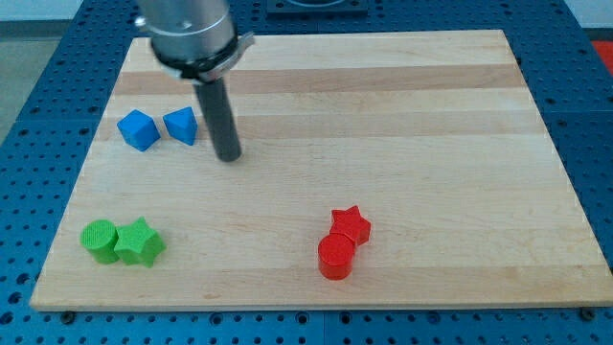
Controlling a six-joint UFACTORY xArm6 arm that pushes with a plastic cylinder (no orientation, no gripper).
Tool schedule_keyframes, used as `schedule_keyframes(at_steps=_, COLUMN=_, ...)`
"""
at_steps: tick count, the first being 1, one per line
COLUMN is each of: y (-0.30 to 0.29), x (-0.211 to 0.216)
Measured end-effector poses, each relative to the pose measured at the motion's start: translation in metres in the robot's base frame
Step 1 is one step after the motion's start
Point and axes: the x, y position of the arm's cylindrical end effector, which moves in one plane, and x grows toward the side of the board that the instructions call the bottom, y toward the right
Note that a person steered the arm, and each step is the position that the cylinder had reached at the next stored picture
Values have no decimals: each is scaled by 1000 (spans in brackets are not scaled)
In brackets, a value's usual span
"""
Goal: Place the hexagon right to the triangle
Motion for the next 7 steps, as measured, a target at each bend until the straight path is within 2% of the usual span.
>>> schedule_keyframes(at_steps=1, y=11, x=-48)
schedule_keyframes(at_steps=2, y=-11, x=-91)
schedule_keyframes(at_steps=3, y=-55, x=-119)
schedule_keyframes(at_steps=5, y=-168, x=-148)
schedule_keyframes(at_steps=6, y=-198, x=-176)
schedule_keyframes(at_steps=7, y=-197, x=-208)
